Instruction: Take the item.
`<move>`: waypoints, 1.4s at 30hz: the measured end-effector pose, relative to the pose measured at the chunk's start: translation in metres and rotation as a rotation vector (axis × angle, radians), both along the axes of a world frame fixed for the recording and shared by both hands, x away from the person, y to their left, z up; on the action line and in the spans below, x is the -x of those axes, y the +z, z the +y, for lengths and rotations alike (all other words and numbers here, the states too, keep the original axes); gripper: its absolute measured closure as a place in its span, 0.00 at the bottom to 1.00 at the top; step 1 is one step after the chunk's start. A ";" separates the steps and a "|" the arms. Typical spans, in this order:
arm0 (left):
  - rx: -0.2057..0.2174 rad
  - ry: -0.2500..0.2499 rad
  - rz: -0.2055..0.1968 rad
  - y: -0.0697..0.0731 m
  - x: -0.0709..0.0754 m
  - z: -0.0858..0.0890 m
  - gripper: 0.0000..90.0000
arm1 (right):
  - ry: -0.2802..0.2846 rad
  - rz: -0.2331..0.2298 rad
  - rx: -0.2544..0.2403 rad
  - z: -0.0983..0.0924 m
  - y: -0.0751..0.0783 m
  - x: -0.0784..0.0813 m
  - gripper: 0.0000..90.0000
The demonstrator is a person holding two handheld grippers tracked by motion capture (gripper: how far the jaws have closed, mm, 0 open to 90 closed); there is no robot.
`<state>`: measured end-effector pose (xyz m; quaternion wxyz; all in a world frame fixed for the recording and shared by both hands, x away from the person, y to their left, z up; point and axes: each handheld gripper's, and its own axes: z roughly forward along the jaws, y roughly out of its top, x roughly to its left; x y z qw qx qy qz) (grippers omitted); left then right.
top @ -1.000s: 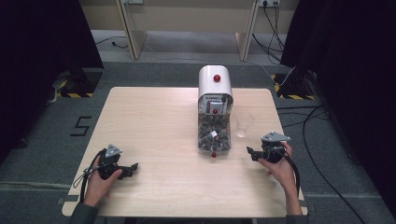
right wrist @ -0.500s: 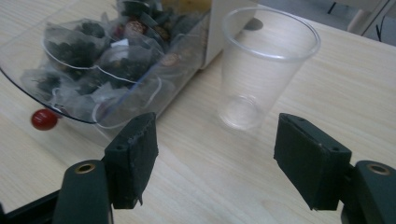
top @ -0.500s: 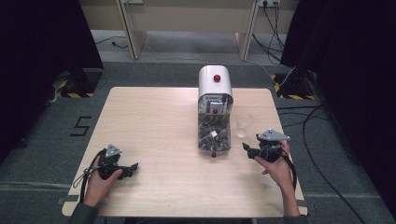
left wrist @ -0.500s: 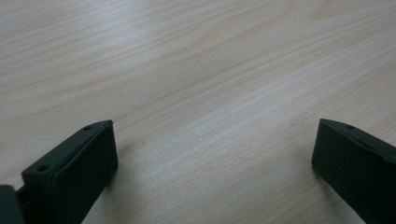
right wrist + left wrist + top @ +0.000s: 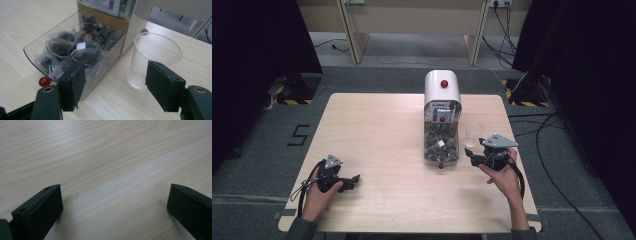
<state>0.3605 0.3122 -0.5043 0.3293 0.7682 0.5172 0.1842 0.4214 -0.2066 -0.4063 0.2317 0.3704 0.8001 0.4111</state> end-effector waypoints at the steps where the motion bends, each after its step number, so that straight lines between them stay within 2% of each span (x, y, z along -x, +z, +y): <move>1: 0.000 0.000 0.000 0.000 0.000 0.000 0.00 | 0.008 -0.006 0.004 0.001 0.001 0.000 0.37; 18: 0.000 0.000 0.000 0.000 0.000 0.000 0.00 | 0.093 -0.018 -0.025 0.031 0.012 -0.001 0.39; 31: 0.000 0.000 0.000 0.000 0.000 0.000 0.00 | 0.154 -0.003 0.001 0.055 0.005 -0.005 0.40; 42: 0.001 0.001 -0.001 0.000 0.000 0.000 0.00 | 0.195 0.008 0.020 0.080 -0.002 -0.017 0.41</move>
